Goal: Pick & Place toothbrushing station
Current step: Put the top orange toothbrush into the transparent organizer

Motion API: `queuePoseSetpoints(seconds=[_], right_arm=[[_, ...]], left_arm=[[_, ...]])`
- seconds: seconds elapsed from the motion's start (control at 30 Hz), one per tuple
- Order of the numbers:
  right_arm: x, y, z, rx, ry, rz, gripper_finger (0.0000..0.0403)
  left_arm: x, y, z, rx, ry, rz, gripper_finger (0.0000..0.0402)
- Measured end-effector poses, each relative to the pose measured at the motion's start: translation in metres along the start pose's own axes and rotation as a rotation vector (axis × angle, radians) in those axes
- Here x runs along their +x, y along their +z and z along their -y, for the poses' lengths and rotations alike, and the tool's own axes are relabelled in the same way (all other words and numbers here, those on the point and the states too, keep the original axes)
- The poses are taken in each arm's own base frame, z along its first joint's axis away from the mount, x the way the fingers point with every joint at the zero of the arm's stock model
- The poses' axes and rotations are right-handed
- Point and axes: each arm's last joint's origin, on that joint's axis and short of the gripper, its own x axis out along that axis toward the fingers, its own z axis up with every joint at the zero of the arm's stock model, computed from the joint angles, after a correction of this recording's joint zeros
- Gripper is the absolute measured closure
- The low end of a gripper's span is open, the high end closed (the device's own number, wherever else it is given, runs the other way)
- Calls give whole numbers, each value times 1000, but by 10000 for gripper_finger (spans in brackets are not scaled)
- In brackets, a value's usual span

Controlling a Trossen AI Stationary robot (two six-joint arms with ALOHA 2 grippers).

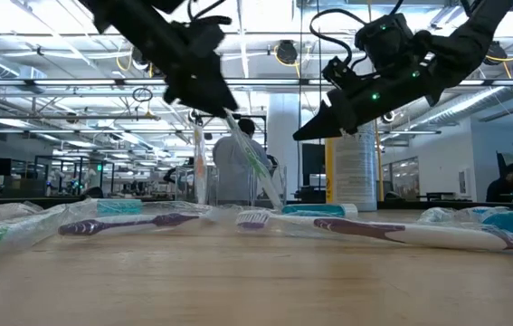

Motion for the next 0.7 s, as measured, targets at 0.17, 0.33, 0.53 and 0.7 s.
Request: queuePoseSetpoints(seconds=[0.17,0.33,0.53,0.7], right_arm=[[0,-1,0,-1,1,-13,273],[0,-1,0,-1,0,-9,273],[0,-1,0,0,0,-8,273],[0,-1,0,17,1,-8,273]], left_arm=[[-31,-9,0,-93,-63,-148,204],[-50,-22,1,-170,-55,-275,204],[-59,-39,7,-261,9,-425,204],[-65,-52,18,-328,21,-538,204]])
